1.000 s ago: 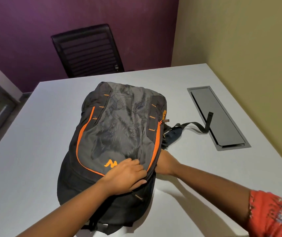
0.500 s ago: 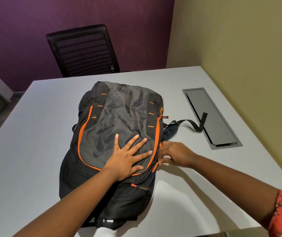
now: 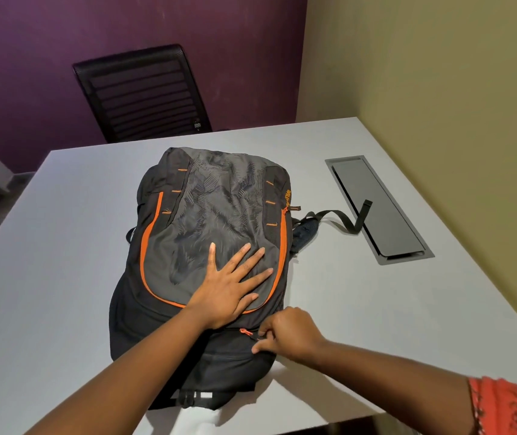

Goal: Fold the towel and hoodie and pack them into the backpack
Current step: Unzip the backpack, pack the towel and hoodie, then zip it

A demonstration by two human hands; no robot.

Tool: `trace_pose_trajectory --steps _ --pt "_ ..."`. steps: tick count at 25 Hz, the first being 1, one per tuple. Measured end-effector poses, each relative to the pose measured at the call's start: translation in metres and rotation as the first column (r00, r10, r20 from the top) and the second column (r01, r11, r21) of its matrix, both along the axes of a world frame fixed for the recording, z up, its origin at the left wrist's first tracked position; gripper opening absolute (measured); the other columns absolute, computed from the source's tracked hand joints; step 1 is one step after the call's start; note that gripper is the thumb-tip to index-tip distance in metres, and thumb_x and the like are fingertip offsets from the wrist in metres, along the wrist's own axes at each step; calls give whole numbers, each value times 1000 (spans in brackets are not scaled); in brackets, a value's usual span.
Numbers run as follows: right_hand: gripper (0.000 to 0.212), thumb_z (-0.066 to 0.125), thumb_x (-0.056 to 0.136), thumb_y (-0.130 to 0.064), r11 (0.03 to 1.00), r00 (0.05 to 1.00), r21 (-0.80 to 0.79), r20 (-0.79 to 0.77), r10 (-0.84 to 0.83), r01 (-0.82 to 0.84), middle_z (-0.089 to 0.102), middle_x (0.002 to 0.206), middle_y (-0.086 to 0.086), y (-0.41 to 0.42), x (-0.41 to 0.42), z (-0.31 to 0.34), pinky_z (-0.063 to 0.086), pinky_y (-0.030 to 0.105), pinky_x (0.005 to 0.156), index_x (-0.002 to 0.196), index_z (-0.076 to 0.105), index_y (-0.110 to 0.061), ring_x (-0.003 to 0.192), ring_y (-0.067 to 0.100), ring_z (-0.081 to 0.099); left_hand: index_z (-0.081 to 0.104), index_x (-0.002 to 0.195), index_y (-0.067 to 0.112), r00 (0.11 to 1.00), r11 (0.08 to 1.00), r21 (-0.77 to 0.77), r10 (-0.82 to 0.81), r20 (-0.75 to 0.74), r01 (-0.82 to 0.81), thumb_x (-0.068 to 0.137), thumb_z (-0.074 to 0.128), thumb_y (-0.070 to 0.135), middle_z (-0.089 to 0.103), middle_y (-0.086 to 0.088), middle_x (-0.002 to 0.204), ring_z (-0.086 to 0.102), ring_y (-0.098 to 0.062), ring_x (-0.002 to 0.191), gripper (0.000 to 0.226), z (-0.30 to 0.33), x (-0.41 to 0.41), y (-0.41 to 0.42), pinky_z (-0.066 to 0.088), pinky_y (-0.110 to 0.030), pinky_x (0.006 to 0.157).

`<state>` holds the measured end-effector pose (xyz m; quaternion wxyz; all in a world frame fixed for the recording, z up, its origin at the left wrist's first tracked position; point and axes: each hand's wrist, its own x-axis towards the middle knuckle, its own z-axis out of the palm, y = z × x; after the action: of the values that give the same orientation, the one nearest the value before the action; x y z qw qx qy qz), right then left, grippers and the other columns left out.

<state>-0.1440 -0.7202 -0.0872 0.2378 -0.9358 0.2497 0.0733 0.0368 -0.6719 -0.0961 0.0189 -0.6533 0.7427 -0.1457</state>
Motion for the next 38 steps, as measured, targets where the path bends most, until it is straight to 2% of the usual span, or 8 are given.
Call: trace_pose_trajectory --steps 6,14,18,22,27,29,32,38 --pt "21 60 87 -33 997 995 30 74 -73 71 71 99 3 0 -7 2 31 21 69 93 70 -16 95 23 62 19 147 26 998 998 19 -55 24 54 98 7 45 -4 3 157 -3 -20 146 54 -8 1 18 5 -64 108" --pt "23 56 91 -28 998 999 -46 2 -34 35 71 101 5 -40 -33 21 34 24 70 95 67 -9 94 22 63 25 147 21 990 989 65 -134 37 131 82 18 78 15 -1 155 9 -27 144 87 -8 3 23 10 -68 104" --pt "24 54 93 -30 994 999 -107 0 -39 38 68 102 4 -66 -37 33 37 25 71 99 67 -10 93 21 62 20 148 21 985 986 58 -158 63 155 91 23 63 6 0 157 6 -29 144 71 -19 3 29 10 -67 106" --pt "23 55 93 -26 986 996 -144 13 -84 85 68 103 5 -87 -29 39 38 26 71 100 67 -9 94 21 62 13 149 19 984 985 61 -163 68 159 97 12 51 2 0 157 5 -29 144 61 -23 4 31 11 -65 107" --pt "24 54 93 -23 999 998 17 37 -48 48 65 102 9 -96 -32 30 38 26 74 110 70 -17 95 22 58 28 145 15 998 997 46 -63 4 63 81 36 68 25 -1 154 13 -26 143 84 -4 -22 17 13 -67 103" --pt "21 63 87 -25 996 998 87 50 -31 27 68 96 10 -94 -29 26 42 28 76 104 73 -17 91 22 61 31 143 10 1000 999 43 6 -10 -6 76 38 69 31 -7 151 19 -24 141 89 -2 -44 1 10 -64 105" --pt "23 76 74 -29 983 990 156 80 -113 100 72 90 5 -97 -25 20 44 26 74 93 77 -16 84 19 64 30 143 7 991 992 47 117 -66 -114 78 35 59 28 -13 151 18 -24 141 83 -7 -64 -14 8 -60 109" --pt "18 78 73 -25 975 978 189 146 -149 121 75 86 4 -111 -19 13 48 25 74 86 77 -12 76 11 65 21 146 11 996 997 -27 72 -42 -74 84 34 36 12 -12 154 10 -24 143 68 -35 -63 -7 1 -58 112"
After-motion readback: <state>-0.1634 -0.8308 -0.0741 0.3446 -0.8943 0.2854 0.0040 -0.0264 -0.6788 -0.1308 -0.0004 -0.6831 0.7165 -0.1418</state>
